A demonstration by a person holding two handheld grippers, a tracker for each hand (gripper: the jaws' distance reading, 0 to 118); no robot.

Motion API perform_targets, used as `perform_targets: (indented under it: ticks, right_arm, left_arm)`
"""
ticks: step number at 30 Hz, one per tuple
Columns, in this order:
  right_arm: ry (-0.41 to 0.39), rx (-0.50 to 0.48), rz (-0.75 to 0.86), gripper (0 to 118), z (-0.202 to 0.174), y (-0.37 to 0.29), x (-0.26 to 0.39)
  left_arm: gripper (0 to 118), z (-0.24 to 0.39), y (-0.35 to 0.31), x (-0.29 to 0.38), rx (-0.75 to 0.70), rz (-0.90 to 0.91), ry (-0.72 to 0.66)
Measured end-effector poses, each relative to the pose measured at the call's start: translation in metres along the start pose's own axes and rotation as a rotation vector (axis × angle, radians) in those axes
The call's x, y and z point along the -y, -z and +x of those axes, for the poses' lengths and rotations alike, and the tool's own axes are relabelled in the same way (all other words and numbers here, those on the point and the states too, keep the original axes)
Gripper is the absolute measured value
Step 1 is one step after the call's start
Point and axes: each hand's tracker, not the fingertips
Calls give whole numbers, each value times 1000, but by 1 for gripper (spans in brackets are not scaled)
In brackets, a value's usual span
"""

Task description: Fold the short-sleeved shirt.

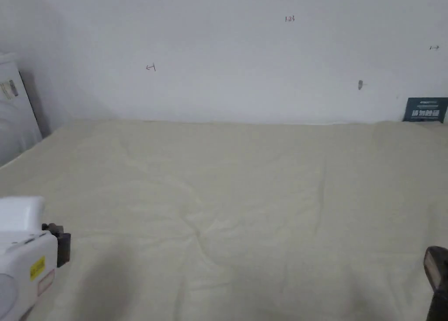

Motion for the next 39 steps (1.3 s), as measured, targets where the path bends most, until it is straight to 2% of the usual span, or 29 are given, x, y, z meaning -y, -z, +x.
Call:
perform_targets:
  ticks: [8,9,16,25,34,35,36,39]
  right_arm:
    - [7,-16,43,0,33,-12,-14]
    - [7,-14,47,0,36,-14,-16]
    - [31,-16,79,0,65,-15,-17]
    - [56,-3,84,0,82,-10,-17]
    - [50,-9,112,3,76,-11,-19]
    - [53,-13,117,6,77,-12,-19]
    - [56,-18,120,24,78,-13,-20]
    - [71,-34,133,69,77,-15,-22]
  left_arm:
    - [0,123,-87,0,43,227,-28]
    - [0,135,-96,1,74,277,-20]
    - [0,201,-144,12,59,396,-5]
    - [0,222,-156,10,55,450,25]
    - [0,223,-156,9,67,433,41]
    - [0,223,-156,9,63,430,46]
    - [8,223,-157,9,65,429,48]
    - [57,222,-156,8,59,408,52]
